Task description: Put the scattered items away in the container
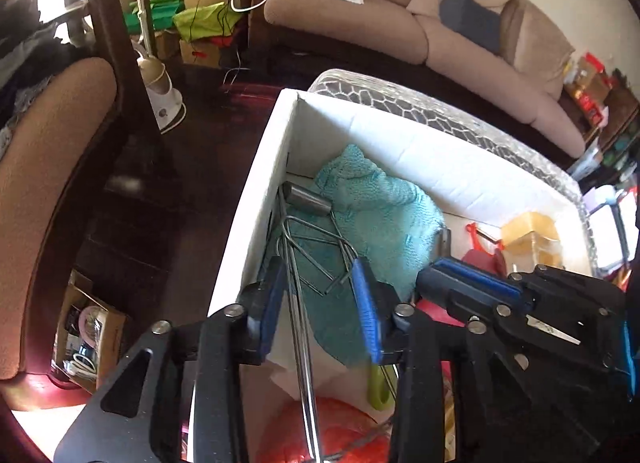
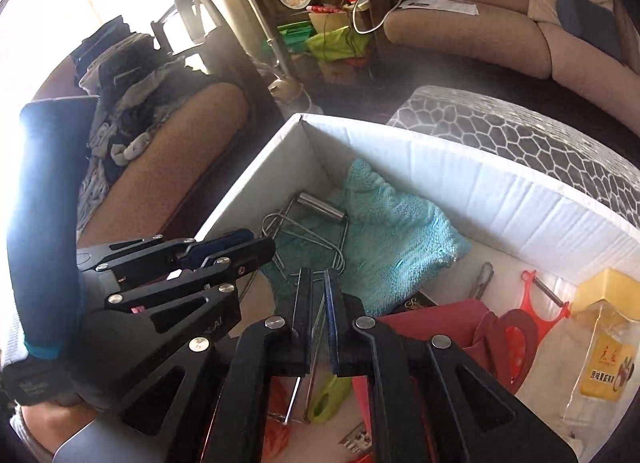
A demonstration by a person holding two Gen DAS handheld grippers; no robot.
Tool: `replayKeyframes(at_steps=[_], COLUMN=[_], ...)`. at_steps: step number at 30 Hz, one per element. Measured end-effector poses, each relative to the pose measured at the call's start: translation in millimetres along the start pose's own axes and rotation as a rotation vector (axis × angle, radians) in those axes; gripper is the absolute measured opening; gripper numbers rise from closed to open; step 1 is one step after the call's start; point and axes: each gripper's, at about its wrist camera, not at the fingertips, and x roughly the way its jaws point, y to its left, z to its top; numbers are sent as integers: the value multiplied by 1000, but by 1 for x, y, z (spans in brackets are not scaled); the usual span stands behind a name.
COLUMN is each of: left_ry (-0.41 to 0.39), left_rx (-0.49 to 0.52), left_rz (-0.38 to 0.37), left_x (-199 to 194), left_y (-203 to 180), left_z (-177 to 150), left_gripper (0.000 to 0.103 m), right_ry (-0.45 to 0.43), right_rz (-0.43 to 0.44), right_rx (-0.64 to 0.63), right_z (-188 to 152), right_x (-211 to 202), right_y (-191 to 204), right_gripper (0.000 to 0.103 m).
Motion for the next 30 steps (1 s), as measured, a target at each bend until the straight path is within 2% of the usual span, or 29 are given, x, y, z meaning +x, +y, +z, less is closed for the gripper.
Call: replayKeyframes(at_steps=[4, 5, 6, 8, 10, 13, 14, 15, 17, 19, 21, 23, 27, 30], left_ry=[-20, -25, -31, -37, -42, -68, -80, -90, -110, -115, -114, -123, -161, -173], left_rx=[7, 9, 10, 3, -1, -24, -27, -31, -36, -35, -25, -2, 50, 79], left_rz=[-4, 14, 5, 9, 17, 13, 11, 7, 17, 20, 28, 20, 56, 57], left_x=[-22, -28, -34, -45, -57, -77, -84, -91, -106, -119, -127, -136, -156, -167], left_y=[-5, -6, -6, -7, -8, -2, -2, -3, -6, -10, -18, -29, -59, -82], left_z=[-24, -31, -37, -48, -56, -68, -71, -75, -84, -92, -99, -108, -129, -144], left_gripper=[59, 71, 77, 81, 83, 86, 90, 95, 97, 97, 103, 103, 103, 103], right_ry=[-15, -21, -29, -42, -59, -97, -116, -136, -168, -179, -186, -194, -223, -226], right_rz=[0, 8, 10, 4, -3, -30, -27, -30, -62, -75, -101, -109, -119, -128], right_rx=[3, 5, 5, -2, -12, -34, -41, -46, -52, -62, -79, -91, -101, -93], right_z=[-14, -18, -22, -29, -36, -43, -45, -48, -53, -57, -62, -70, -93, -112], right_x=[-15, -20, -26, -37, -50, -72, -80, -88, -103, -114, -124, -135, -162, -184], right_y=[-6, -7, -7, -4, 2, 9, 11, 13, 16, 20, 24, 26, 25, 19], right_gripper=[9, 9, 9, 12, 22, 49, 72, 90, 91, 91, 91, 92, 103, 103])
